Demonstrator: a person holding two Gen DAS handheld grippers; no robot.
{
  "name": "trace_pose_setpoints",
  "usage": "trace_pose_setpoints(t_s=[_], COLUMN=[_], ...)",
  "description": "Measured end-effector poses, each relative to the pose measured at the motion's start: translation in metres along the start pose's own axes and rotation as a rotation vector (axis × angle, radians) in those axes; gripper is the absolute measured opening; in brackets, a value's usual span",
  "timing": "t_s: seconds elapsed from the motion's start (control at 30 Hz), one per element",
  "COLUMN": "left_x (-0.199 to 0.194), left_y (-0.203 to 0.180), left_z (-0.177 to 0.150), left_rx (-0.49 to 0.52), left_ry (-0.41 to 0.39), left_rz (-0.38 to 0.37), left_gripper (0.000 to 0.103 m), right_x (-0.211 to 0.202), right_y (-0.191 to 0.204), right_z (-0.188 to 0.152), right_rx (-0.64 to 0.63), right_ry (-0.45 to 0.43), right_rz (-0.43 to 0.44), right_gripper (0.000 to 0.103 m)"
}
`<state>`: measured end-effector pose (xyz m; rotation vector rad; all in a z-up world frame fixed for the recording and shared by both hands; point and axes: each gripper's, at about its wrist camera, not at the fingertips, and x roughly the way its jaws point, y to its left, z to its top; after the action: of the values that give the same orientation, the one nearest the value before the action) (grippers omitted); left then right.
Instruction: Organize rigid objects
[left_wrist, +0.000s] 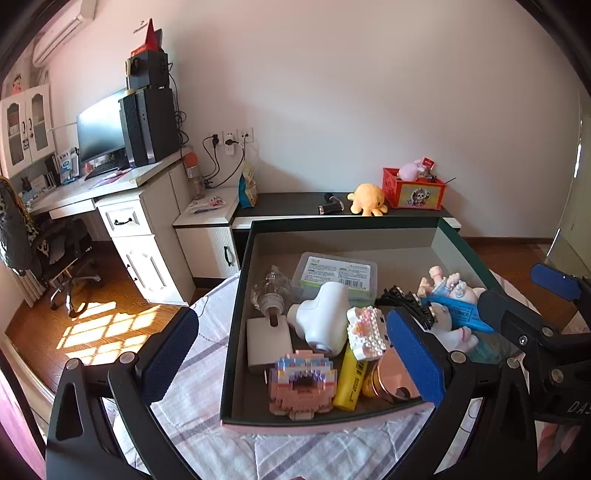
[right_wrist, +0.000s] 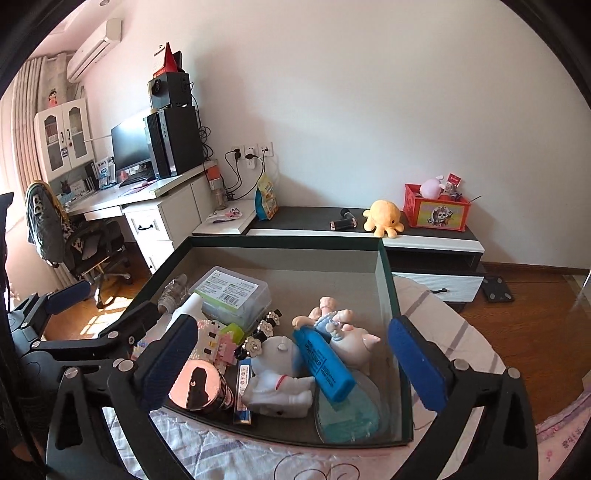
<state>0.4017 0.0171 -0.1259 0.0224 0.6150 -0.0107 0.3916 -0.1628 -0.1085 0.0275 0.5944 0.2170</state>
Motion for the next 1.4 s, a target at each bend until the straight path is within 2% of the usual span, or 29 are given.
trace_pose_setpoints(t_s=[0.27,0.63,0.87,1.1,1.4], left_x=[-0.088,-0.232,-0.309,-0.375,-0.432], left_y=[0.001,-0.003,0.002,0.009,0.014], left_z=[-0.010,-0.028,-0.043,-0.067,-0.096], left_rx=[0.009,0.009,-0.007,-0.016,-0.017], left_ry=[-0.102,-0.331,-0.425,-0.496,-0.555], left_rz=[-0.005,0.013,0.003,0.021,0.067], left_gripper=[0.103,0.103,0.103,0.103,0.103], right_x=[-0.069,-0.205,-0.277,-0.340,-0.399], right_y=[0.013,0.044,0.064,0.085,0.114], right_z=[-0.010,-0.033,-0.043,-0.059,-0.087], right_rx=[-0.028,-0.043,-0.056,-0.050,-0.078], right_ry=[-0.042,-0.215,-0.306,-0.407,-0.477], right_rz=[-0.057,-0.089,-0.095,-0.095,-0.129], right_gripper=[0.103,0.103,0.103,0.103,0.103])
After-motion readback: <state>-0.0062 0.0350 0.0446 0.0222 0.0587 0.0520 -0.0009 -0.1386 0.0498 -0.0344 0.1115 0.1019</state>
